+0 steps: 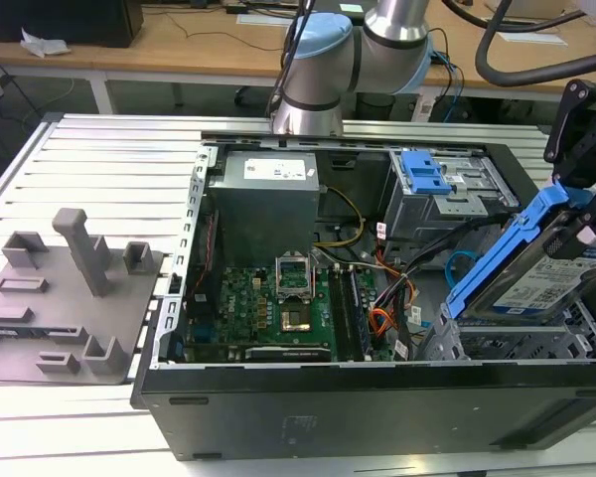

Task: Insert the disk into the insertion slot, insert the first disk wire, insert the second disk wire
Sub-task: 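Insert the disk into the insertion slot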

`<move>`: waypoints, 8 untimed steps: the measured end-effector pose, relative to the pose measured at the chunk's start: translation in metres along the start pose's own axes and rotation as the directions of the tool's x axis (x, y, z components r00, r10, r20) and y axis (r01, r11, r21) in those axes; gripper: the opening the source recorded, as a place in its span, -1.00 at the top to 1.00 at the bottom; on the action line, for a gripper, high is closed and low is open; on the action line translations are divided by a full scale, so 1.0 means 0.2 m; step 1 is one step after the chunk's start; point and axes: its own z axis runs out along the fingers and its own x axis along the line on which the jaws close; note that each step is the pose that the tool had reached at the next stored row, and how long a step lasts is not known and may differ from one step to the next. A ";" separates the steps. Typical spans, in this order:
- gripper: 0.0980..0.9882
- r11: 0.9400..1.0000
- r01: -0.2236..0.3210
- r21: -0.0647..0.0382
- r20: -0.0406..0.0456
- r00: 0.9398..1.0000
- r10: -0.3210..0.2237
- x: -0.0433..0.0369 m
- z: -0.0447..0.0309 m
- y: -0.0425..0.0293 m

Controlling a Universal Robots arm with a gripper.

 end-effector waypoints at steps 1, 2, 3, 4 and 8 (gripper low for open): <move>0.40 1.000 0.000 0.000 0.000 1.000 0.000 0.000 -0.001 0.000; 0.40 1.000 0.000 0.000 0.001 1.000 0.000 0.000 -0.009 0.001; 0.40 1.000 0.000 0.000 0.000 1.000 0.000 0.000 -0.023 0.002; 0.40 1.000 0.000 0.000 -0.001 1.000 0.000 -0.002 -0.047 0.004; 0.40 1.000 0.000 0.027 -0.002 1.000 0.000 -0.002 -0.062 0.006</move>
